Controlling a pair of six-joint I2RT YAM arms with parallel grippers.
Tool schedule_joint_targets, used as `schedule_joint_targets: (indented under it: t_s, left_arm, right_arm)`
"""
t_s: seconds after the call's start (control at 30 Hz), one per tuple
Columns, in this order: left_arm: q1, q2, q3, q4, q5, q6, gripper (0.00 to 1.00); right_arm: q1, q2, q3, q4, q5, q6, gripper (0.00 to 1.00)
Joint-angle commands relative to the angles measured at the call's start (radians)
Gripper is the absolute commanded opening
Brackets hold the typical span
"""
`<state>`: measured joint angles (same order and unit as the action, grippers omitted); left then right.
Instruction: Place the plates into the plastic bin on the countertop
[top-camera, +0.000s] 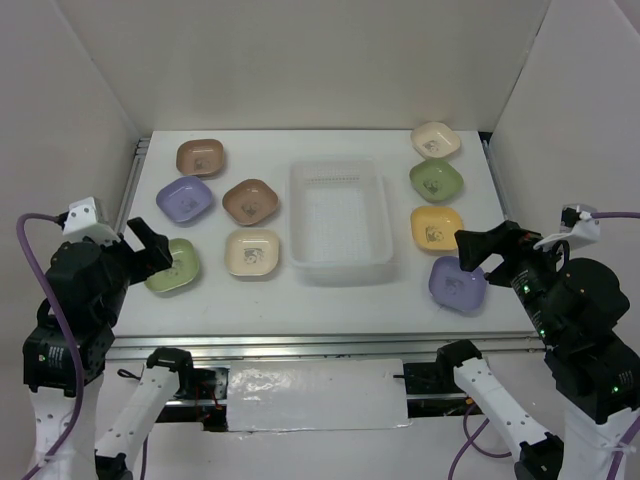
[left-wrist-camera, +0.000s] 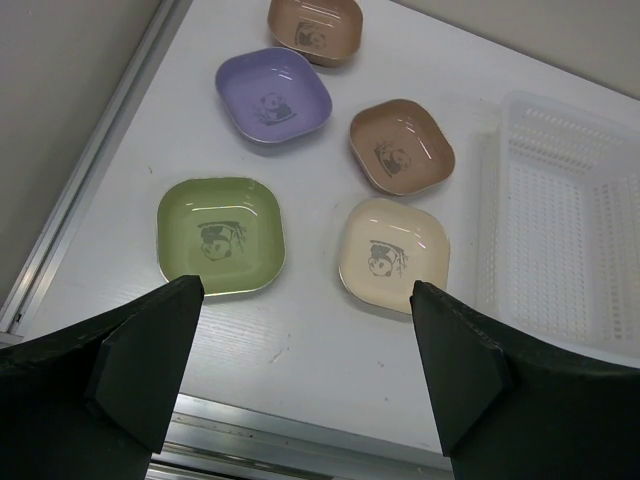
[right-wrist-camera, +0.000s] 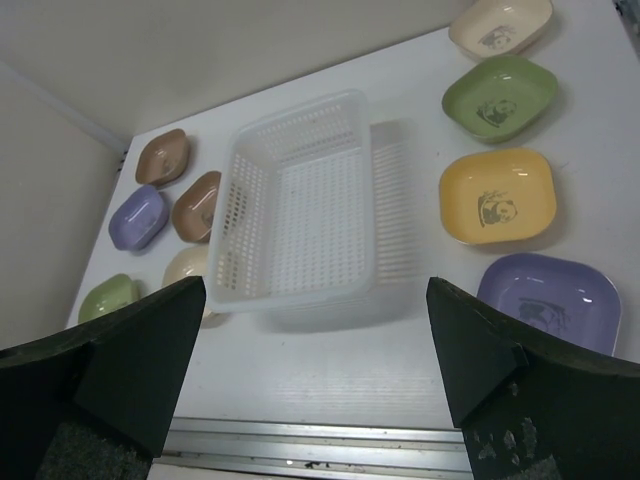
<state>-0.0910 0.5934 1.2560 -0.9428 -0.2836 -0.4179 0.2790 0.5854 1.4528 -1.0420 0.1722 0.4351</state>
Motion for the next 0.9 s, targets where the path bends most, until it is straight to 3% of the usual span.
schedule_joint_targets:
  t_s: [0.0,0.3,0.47,0.87]
  left_arm:
    - [-0.012,0.006,-0.006,0.036,-0.017,0.01,0.99]
    - [-0.021,0.045,-0.035,0.076,0.049,0.007,0.99]
    - [-0.023,0.262,-0.09,0.117,0.265,-0.053,0.99]
    - [-0.065,0.73,-0.271,0.4,0.202,-0.179,0.96]
  right_arm:
    - [0.006,-0.01,0.014,0.023,0.003,-0.018,1.0]
    - [0.005,-0.022,-0.008,0.045,-0.036,-0.018,1.0]
    - [0.005,-0.024,-0.07,0.097,-0.192,-0.012,1.0]
    - [0.005,-0.024,-0.186,0.188,-0.358,0.002,1.0]
